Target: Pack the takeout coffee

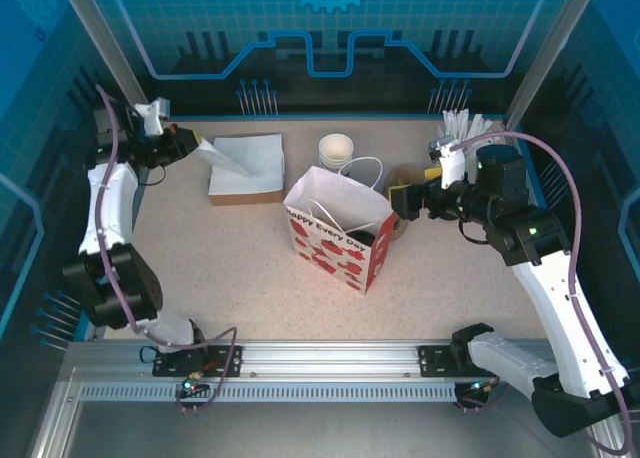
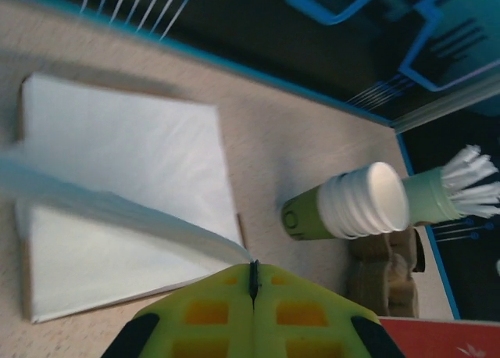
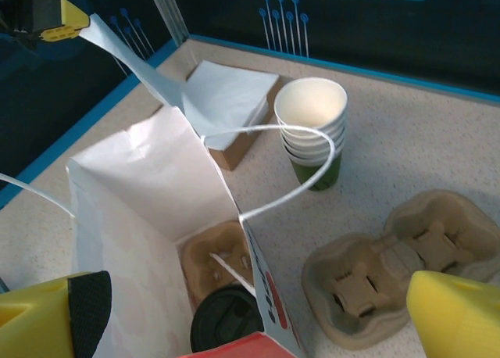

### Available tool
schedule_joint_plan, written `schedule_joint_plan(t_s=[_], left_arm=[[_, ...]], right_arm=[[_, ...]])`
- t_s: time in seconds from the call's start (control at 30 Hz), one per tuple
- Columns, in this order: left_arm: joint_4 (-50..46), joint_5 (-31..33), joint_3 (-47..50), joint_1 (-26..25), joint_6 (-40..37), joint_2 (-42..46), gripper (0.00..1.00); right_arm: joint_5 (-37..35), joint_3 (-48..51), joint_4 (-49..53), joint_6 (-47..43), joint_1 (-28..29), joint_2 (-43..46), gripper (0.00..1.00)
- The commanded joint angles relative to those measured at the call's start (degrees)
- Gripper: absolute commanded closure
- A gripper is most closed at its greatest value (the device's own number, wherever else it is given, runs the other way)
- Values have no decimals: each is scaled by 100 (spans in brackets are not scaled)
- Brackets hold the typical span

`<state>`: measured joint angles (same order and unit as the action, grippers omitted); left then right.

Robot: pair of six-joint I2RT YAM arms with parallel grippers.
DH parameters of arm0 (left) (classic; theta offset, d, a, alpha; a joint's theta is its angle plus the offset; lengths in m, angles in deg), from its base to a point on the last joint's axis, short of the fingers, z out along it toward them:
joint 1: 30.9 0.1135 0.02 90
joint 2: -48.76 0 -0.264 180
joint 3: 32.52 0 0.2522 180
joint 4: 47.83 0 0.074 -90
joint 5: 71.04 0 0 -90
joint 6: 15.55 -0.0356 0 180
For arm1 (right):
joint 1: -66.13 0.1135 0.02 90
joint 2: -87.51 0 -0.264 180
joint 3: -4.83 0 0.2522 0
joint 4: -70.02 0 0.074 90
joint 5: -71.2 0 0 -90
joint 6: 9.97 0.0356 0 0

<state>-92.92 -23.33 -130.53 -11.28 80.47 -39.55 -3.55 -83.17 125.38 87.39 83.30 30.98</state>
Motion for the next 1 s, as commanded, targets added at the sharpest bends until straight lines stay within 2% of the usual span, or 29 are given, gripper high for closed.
schedule_joint_plan(t_s=[0.0, 0.1, 0.23, 0.6, 0.77, 0.97], left_arm=[[176, -254, -217, -259, -69, 562, 100], [66, -165, -567, -622, -37, 937, 100], [-24, 35, -995, -1177, 10, 1345, 100], [545, 734, -1373, -2805, 608, 2042, 100], [574, 949, -1392, -3209, 668, 2073, 100], [658, 932, -1401, -3377, 767, 2073, 100]], right_arm=[[558, -228, -364, -25, -57, -51, 0], [777, -620, -258, -266, 62, -261, 0], [731, -1238, -112, -814, 394, -582, 0], [-369, -3512, 387, -2679, 2068, -2004, 0], [-340, -4560, 885, -2847, 2552, -2811, 0], [-1005, -4793, 763, -3007, 3008, -3344, 0]])
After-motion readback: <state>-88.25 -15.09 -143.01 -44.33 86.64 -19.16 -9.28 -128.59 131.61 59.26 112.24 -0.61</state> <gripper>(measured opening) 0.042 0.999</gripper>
